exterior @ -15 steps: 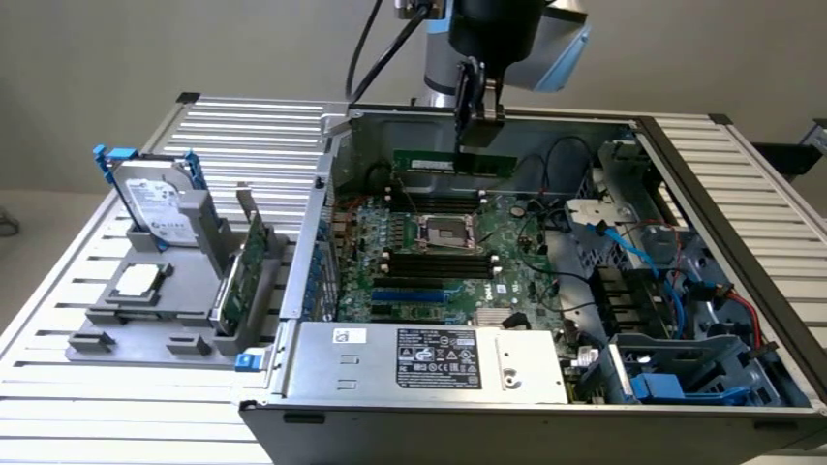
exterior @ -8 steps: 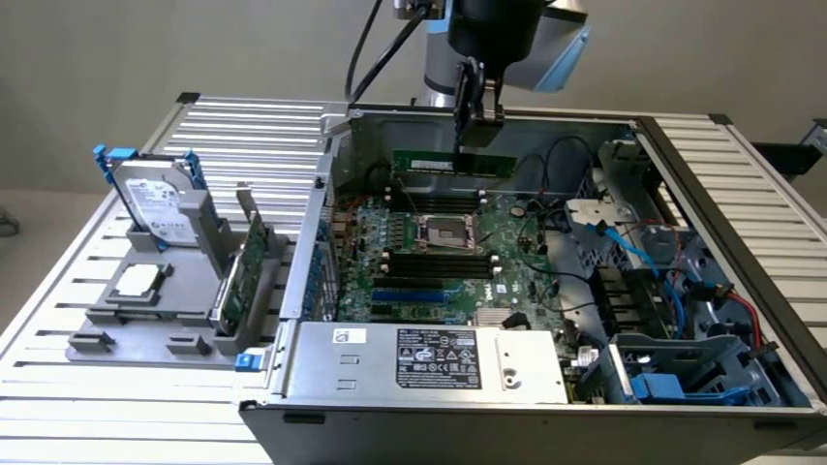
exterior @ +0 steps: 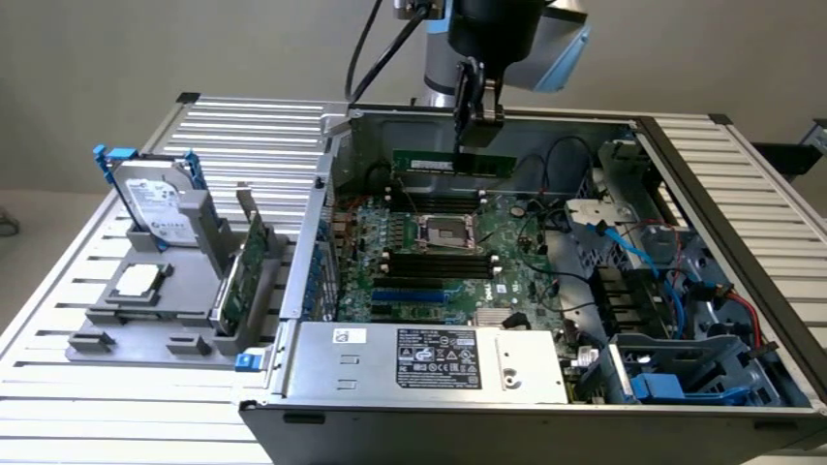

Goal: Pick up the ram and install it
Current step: 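Insert the ram into the slot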

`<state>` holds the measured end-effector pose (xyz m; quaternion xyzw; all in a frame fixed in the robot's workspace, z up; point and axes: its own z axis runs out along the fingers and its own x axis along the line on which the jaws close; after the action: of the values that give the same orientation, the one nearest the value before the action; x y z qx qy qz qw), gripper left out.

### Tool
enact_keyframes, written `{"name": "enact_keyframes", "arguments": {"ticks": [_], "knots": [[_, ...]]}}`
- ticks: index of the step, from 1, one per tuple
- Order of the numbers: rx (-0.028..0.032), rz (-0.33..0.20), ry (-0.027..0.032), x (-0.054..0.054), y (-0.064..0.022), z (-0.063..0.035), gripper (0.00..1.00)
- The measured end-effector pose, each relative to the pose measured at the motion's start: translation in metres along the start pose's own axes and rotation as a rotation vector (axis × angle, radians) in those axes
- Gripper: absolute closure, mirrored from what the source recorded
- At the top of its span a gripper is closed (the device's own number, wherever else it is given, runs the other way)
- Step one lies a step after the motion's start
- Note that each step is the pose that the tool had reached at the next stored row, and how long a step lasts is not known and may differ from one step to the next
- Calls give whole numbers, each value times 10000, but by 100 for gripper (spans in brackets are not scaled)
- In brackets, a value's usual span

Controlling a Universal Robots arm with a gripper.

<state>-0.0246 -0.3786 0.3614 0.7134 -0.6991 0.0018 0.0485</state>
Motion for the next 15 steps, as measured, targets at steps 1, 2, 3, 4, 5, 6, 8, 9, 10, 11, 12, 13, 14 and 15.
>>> {"name": "enact_keyframes", "arguments": {"ticks": [1,2,3,4,5,6,8,9,10,11,12,13,14,15], "knots": [[0,0,1,0,0,0,86],[0,1,-1,0,3,6,86],[2,1,-3,-1,8,24,86],[3,0,-10,-2,15,42,86],[3,0,-25,-1,19,60,86],[6,-2,-44,1,23,80,86],[6,-8,-89,31,23,115,86],[8,-9,-122,59,23,134,86],[8,-11,-148,89,22,154,86],[9,-13,-172,124,22,176,86],[10,-15,-194,155,21,197,86],[10,-17,-217,186,20,217,86],[11,-19,-242,215,19,237,86],[12,-21,-269,243,19,256,86]]}}
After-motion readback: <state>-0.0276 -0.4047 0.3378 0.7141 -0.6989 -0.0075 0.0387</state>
